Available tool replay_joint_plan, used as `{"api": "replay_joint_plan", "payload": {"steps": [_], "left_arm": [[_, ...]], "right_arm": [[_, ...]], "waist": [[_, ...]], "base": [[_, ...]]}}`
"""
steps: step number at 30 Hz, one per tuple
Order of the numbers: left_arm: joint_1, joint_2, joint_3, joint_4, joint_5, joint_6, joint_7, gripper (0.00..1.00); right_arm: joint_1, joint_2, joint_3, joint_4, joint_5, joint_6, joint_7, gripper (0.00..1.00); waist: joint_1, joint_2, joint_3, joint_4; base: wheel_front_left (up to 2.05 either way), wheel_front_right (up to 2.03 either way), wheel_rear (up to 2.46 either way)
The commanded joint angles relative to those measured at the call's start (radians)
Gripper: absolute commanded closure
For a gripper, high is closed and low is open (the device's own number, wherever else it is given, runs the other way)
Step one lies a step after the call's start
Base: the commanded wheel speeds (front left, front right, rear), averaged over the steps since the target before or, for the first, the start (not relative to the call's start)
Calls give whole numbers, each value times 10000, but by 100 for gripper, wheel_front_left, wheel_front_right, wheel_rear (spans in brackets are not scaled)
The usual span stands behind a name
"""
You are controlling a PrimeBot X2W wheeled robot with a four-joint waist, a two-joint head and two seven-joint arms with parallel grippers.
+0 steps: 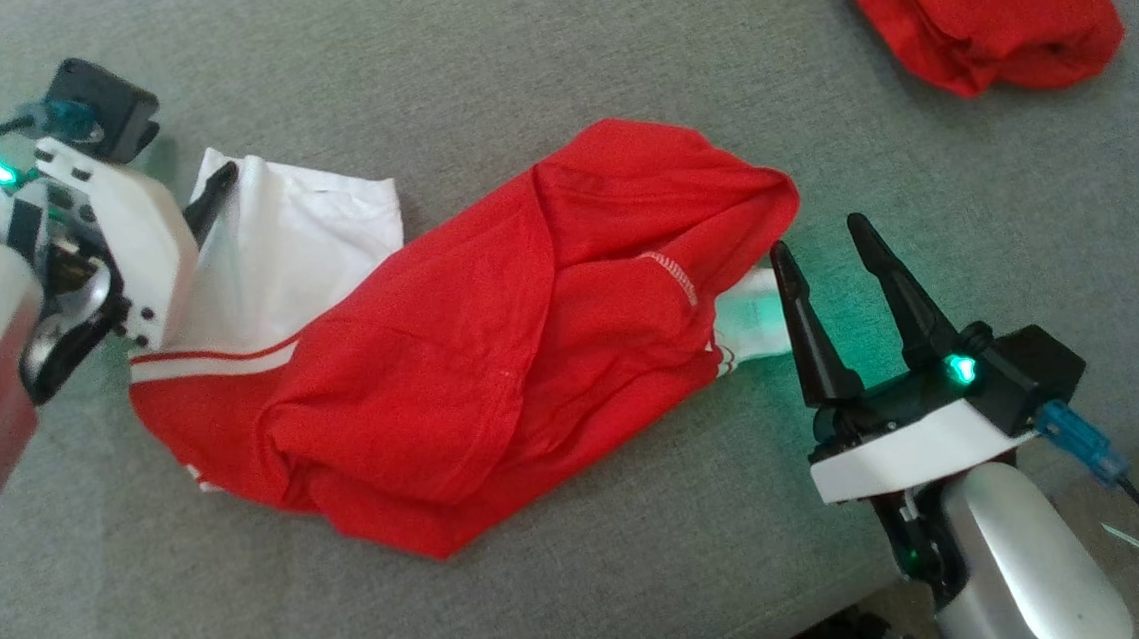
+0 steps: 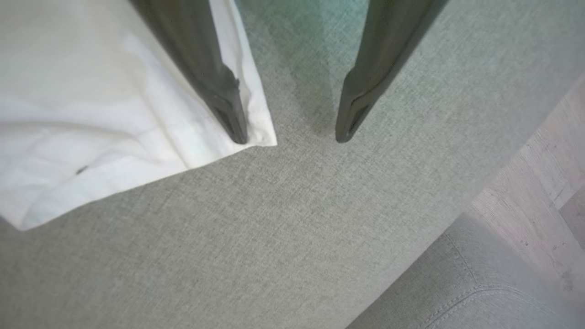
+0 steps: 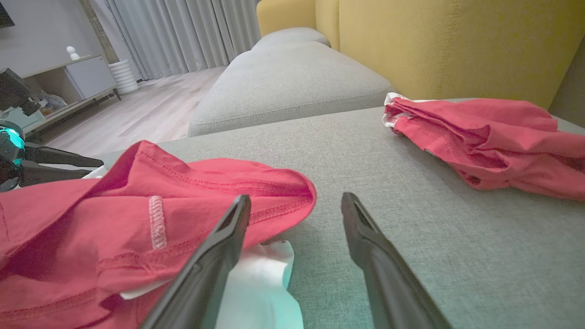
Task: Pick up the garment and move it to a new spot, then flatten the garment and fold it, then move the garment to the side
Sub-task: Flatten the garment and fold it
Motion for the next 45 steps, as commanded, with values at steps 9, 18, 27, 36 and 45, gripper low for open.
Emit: {"api": "replay_joint_plan", "payload": {"steps": [9, 18, 27, 36, 45], "left_arm": [[-906, 885, -532, -655, -1307, 18, 362, 0], [-739, 1329, -905, -1424, -2196, 18, 1189, 0], [-760, 1334, -1236, -1574, -1880, 18, -170, 100], [-1338, 1022, -1394, -1263, -1512, 18, -2245, 100], [-1888, 709, -1528, -1504, -1635, 18, -3150, 100]], "right_arm": [[32, -29, 70, -291, 40, -7, -38, 0], [60, -29, 132, -351, 111, -7, -38, 0], [63, -29, 160, -313, 40, -7, -38, 0], [156, -29, 635, -345, 179, -7, -38, 0], [-510, -475, 3571, 250, 2026, -7, -38, 0]], "waist": [[-1, 0, -122, -185], [-1, 0, -120, -168], [-1, 0, -181, -153], [-1, 0, -868, 332], [-1, 0, -1462, 991]], "base": [[0, 0, 0], [0, 0, 0], [0, 0, 0], [0, 0, 0], [0, 0, 0]]}}
